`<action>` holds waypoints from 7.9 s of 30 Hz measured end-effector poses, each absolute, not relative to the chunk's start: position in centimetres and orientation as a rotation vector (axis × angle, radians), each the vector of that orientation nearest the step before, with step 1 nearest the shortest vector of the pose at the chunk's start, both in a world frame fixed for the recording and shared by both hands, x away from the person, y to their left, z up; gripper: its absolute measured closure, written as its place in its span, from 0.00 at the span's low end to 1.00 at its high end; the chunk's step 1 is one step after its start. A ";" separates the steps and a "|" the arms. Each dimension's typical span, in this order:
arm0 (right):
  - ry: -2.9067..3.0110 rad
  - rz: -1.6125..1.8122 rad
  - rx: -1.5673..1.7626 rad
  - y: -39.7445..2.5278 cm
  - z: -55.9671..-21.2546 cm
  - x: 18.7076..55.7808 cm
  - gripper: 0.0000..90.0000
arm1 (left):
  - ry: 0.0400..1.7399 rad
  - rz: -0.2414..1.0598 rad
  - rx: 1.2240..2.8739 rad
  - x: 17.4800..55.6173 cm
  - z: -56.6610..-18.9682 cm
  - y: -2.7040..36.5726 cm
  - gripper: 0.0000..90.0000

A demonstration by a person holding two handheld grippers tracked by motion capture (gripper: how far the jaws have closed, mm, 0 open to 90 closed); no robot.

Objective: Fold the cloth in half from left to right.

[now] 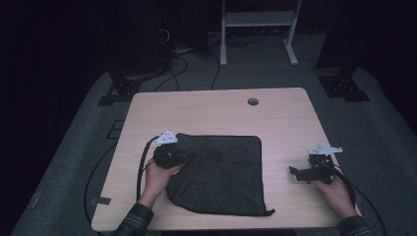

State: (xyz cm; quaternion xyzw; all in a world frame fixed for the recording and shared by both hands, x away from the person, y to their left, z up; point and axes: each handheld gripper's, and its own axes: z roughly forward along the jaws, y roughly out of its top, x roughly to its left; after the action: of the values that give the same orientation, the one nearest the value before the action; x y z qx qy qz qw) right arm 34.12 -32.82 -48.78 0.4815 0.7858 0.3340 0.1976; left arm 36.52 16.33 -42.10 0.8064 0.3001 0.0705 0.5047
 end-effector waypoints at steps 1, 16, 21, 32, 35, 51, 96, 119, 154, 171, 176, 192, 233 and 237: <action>2.200 0.935 1.348 -32.8 -48.8 34.1 0.02 | 0.716 0.163 1.950 36.6 -42.1 16.0 0.95; 2.202 0.935 1.345 -32.8 -48.8 34.1 0.02 | 0.597 0.077 1.990 37.2 -42.2 10.3 0.95; 2.202 0.935 1.346 -32.8 -48.8 34.1 0.02 | 0.568 0.057 2.000 37.5 -42.4 8.5 0.95; 2.203 0.935 1.346 -32.8 -48.8 34.1 0.02 | 0.544 0.035 2.006 38.4 -43.1 5.3 0.95; 2.203 0.936 1.346 -32.8 -48.8 34.1 0.02 | 0.534 0.028 2.014 38.6 -43.3 4.6 0.95; 2.204 0.936 1.345 -32.8 -48.8 34.1 0.02 | 0.481 -0.033 2.033 39.4 -44.1 -0.1 0.95; 2.203 0.934 1.349 -32.8 -48.8 34.1 0.02 | 0.676 0.188 2.143 36.1 -44.4 11.7 0.15; 2.328 1.016 1.225 -31.8 -46.6 34.5 0.16 | 0.829 0.276 2.237 34.0 -47.3 19.1 0.01; 2.372 1.243 1.013 -24.7 -42.6 38.4 0.46 | 0.855 0.378 2.224 34.1 -48.3 20.0 0.00; 2.455 1.286 0.898 -18.8 -42.9 40.2 0.54 | 0.854 0.376 2.223 34.1 -48.4 20.0 0.00; 2.469 1.292 0.872 -17.1 -43.4 40.7 0.57 | 0.852 0.377 2.225 34.1 -48.4 20.0 0.00; 2.537 1.131 0.756 -12.4 -46.2 41.6 0.67 | 0.849 0.375 2.225 34.1 -48.4 20.0 0.00; 2.299 1.075 1.100 -20.7 -44.9 44.3 0.92 | 0.846 0.371 2.226 34.0 -48.4 20.0 0.00; 2.315 1.006 1.139 -21.0 -46.3 45.0 0.81 | 0.845 0.370 2.224 34.0 -48.4 20.0 0.00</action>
State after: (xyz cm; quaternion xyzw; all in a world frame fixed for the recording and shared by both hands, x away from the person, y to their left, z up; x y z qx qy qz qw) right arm 45.01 -21.05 -46.33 0.4043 0.8214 0.3571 0.1851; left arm 33.99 19.99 -48.36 0.8622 0.3278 0.1434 0.3586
